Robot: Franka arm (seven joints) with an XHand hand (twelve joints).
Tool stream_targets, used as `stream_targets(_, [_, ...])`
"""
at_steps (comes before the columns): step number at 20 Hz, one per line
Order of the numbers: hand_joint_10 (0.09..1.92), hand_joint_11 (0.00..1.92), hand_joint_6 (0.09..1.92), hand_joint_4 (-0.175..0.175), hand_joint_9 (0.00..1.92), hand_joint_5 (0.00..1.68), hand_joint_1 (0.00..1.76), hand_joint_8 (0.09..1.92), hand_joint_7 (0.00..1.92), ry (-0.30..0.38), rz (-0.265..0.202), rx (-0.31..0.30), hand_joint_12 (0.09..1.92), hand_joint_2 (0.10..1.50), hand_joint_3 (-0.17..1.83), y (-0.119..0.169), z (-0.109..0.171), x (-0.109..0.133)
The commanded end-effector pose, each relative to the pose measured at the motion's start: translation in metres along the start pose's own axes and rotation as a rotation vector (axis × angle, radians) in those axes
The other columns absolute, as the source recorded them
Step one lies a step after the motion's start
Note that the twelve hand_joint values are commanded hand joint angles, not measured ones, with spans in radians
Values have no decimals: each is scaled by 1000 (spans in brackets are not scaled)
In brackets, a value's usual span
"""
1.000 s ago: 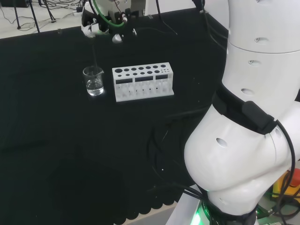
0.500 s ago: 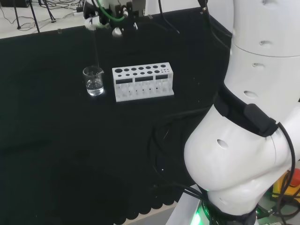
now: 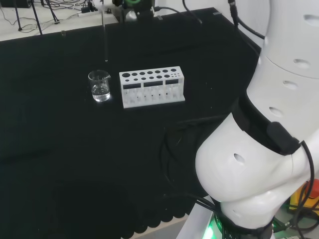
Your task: Put the glass rod back on the white test tube rack.
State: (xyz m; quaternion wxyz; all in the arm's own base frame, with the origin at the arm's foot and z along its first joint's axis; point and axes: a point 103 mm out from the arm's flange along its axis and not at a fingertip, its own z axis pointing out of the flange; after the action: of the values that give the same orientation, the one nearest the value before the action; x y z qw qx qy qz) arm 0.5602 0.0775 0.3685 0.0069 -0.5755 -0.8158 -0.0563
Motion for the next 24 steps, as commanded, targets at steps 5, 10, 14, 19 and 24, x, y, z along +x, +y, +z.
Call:
stream_targets(5, [822,1622,429,-175,1602,1157,1296,1191,1075,-35,113,2,592,1152,-175,-48,-19,-66])
stream_targets(10, [823,1622,430,-175,1602,1157,1296,1191,1076,-49,168,6,592,1152,-175,-65,-21,-95])
stream_targets(14, [823,1622,430,-175,1601,1157,1296,1191,1076,-58,197,20,592,1152,-175,-75,-15,-110])
stream_targets(19, [823,1622,431,-175,1601,1156,1296,1191,1075,-73,208,39,592,1152,-175,-75,-8,-117])
stream_targets(24, [824,1622,431,-175,1601,1156,1296,1191,1075,-70,207,45,592,1152,-175,-75,-1,-117])
